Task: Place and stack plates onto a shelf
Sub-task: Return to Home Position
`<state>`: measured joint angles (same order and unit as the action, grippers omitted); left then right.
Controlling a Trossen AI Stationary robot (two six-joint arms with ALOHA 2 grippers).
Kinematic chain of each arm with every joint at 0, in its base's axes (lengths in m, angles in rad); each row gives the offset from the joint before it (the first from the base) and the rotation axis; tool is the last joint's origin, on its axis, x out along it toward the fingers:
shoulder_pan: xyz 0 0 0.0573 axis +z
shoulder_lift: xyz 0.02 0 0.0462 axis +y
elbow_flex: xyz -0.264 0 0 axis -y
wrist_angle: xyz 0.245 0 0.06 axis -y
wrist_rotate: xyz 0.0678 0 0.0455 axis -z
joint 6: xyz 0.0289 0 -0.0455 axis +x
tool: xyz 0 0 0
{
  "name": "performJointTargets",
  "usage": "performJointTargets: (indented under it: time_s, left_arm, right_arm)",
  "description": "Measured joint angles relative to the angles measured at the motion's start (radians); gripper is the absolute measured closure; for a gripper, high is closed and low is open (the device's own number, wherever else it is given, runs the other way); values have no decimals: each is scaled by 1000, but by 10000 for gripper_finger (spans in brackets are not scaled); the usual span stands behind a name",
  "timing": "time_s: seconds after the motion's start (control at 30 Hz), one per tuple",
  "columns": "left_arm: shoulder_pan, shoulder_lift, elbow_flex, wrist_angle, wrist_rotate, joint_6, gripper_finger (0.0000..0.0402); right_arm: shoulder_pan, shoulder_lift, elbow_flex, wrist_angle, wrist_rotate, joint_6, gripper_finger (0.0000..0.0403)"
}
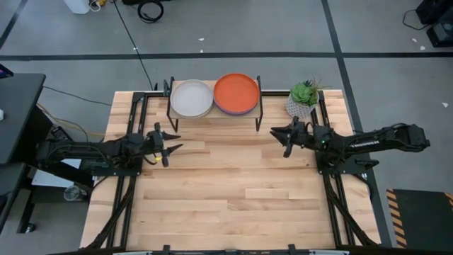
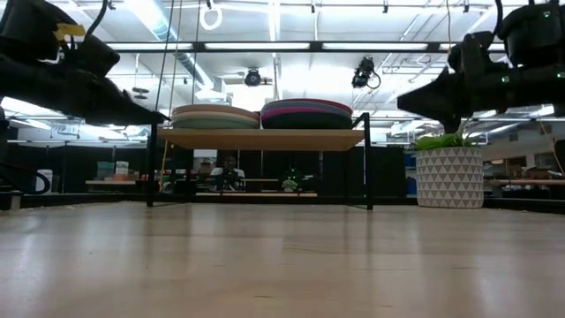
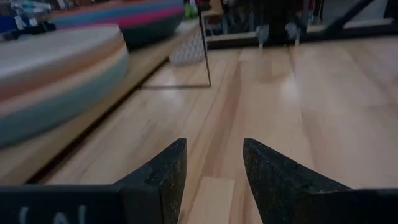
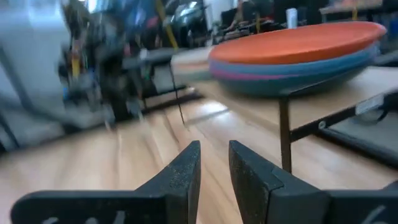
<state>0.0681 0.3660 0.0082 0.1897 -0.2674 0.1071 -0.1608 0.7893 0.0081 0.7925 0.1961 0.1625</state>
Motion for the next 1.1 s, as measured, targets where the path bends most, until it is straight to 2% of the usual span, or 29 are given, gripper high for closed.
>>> performJointTargets:
  time_s: [0.07, 0.2, 0.47, 0.53, 0.7, 0.87, 1.03, 1.1]
  left_arm:
    - [-1, 0, 0, -24, -27, -9, 235]
    - [0, -15, 0, -7, -108, 6, 236]
    - [0, -144, -1, -43, -42, 32, 263]
    - [0, -179, -1, -74, -25, 33, 271]
    - [0, -259, -1, -120, 19, 35, 287]
    - [0, -302, -1, -129, 34, 35, 299]
    - [0, -315, -1, -122, 33, 0, 303]
    - [0, -315, -1, -118, 33, -33, 303]
  right_arm:
    - [-13, -30, 9, 2, -4, 100, 313]
    - [-41, -90, -2, -18, -99, 169, 313]
    - [-113, -292, -2, -35, -406, 257, 312]
    - [-131, -349, -2, -73, -425, 265, 312]
    - [-170, -468, -2, -225, -274, 290, 312]
    - [-188, -558, -2, -365, -170, 291, 312]
    - [-187, -571, -2, -588, 36, 272, 312]
    - [-187, -563, -2, -683, 79, 280, 312]
